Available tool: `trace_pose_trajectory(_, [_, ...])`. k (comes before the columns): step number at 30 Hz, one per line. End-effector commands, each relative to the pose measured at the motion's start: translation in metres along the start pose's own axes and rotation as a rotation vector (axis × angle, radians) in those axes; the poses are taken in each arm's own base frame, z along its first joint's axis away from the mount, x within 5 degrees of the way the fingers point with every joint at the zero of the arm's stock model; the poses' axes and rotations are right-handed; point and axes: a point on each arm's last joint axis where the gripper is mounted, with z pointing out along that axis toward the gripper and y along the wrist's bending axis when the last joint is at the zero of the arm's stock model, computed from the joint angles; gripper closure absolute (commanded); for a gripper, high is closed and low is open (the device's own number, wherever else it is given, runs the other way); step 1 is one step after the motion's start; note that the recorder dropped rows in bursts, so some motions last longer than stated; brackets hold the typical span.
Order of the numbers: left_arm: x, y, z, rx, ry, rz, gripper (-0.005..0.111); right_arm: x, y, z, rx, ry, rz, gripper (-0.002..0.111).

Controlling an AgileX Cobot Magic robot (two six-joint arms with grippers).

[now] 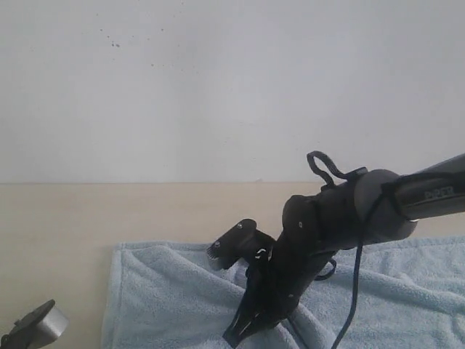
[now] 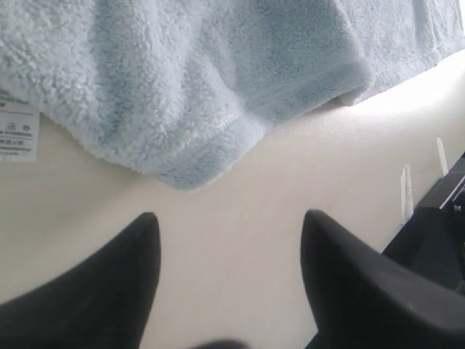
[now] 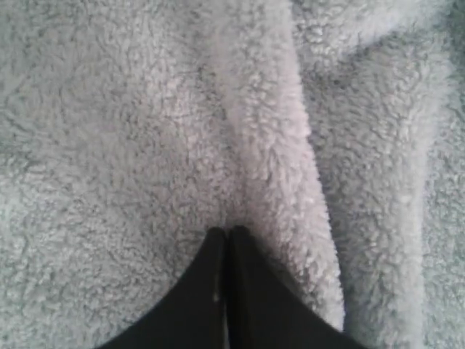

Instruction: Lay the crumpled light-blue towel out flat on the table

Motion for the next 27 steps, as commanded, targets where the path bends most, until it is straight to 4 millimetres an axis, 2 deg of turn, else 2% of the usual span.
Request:
trace_pose_trajectory(1, [0.002, -0.001, 0.001, 0.016, 0.003, 0.005, 0.052, 0.001, 0.005, 0.001, -0.026, 0.025, -0.049, 0.108])
trace_pose_trajectory(5, [0.002, -0.001, 0.001, 0.016, 0.003, 0.012, 0.052, -0.006, 0.023, -0.004, -0.052, 0.009, -0.083, 0.108])
trace_pose_trajectory(8, [0.002, -0.002, 0.001, 0.021, 0.004, 0.012, 0.052, 0.001, 0.019, 0.007, -0.052, 0.038, -0.077, 0.108])
trace_pose_trajectory(11, [0.002, -0.002, 0.001, 0.023, 0.004, 0.012, 0.052, 0.017, -0.011, 0.022, -0.010, 0.098, 0.018, 0.108])
trace_pose_trajectory(12, [0.002, -0.002, 0.001, 0.025, 0.005, 0.012, 0.052, 0.025, -0.032, 0.022, 0.013, 0.103, 0.095, 0.108])
trace_pose_trajectory(14, [0.002, -0.002, 0.001, 0.025, 0.005, 0.012, 0.052, 0.037, -0.059, 0.018, 0.038, 0.105, 0.200, 0.108])
trace_pose_trajectory(16, [0.002, -0.003, 0.001, 0.035, 0.006, 0.024, 0.052, 0.047, -0.074, 0.015, 0.037, 0.127, 0.263, 0.108])
trace_pose_trajectory(20, [0.001, -0.003, 0.001, 0.039, -0.004, 0.030, 0.052, 0.050, -0.074, 0.014, 0.021, 0.153, 0.245, 0.108])
trace_pose_trajectory(27, [-0.012, -0.001, 0.000, -0.013, -0.080, 0.056, 0.052, 0.036, -0.046, 0.019, -0.037, 0.134, 0.193, 0.108])
